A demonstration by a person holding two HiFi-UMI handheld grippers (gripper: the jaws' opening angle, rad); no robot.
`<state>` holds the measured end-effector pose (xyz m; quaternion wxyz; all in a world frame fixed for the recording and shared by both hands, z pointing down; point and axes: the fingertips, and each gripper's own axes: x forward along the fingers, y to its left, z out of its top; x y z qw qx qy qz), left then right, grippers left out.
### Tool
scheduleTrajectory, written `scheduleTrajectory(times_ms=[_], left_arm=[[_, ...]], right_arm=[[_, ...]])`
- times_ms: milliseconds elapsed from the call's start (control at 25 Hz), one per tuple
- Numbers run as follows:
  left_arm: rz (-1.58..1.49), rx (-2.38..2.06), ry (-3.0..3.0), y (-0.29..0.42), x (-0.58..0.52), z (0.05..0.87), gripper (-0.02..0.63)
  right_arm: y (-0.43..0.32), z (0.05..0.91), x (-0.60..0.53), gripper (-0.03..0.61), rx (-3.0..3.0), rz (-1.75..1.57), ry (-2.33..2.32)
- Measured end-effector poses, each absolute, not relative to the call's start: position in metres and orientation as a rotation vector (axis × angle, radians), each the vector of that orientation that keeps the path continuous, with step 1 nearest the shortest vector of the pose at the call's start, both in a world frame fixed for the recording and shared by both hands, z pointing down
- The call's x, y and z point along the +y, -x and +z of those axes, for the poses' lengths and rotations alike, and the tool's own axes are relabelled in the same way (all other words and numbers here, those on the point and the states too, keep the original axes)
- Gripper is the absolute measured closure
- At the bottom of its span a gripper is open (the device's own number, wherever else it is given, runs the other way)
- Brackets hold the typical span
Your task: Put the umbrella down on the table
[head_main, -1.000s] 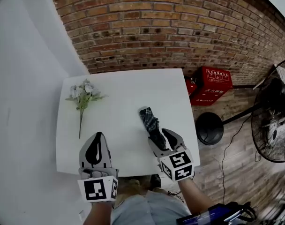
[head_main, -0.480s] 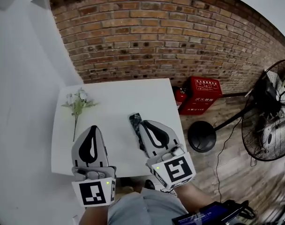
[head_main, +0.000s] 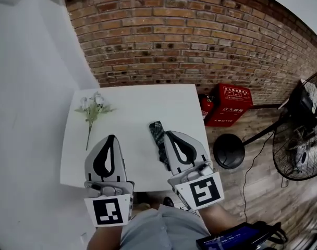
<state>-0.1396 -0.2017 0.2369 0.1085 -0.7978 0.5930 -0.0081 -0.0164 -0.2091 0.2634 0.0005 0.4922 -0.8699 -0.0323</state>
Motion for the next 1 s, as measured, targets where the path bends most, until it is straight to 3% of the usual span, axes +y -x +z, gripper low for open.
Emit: scheduleTrajectory(times_ms=[1000], left_arm=[[-0.087, 1.783, 2.333, 0.150, -0.192, 0.248, 0.606]], right_arm=[[0.029, 0.271, -0.204, 0.575, -2.750, -0.074, -1.498]])
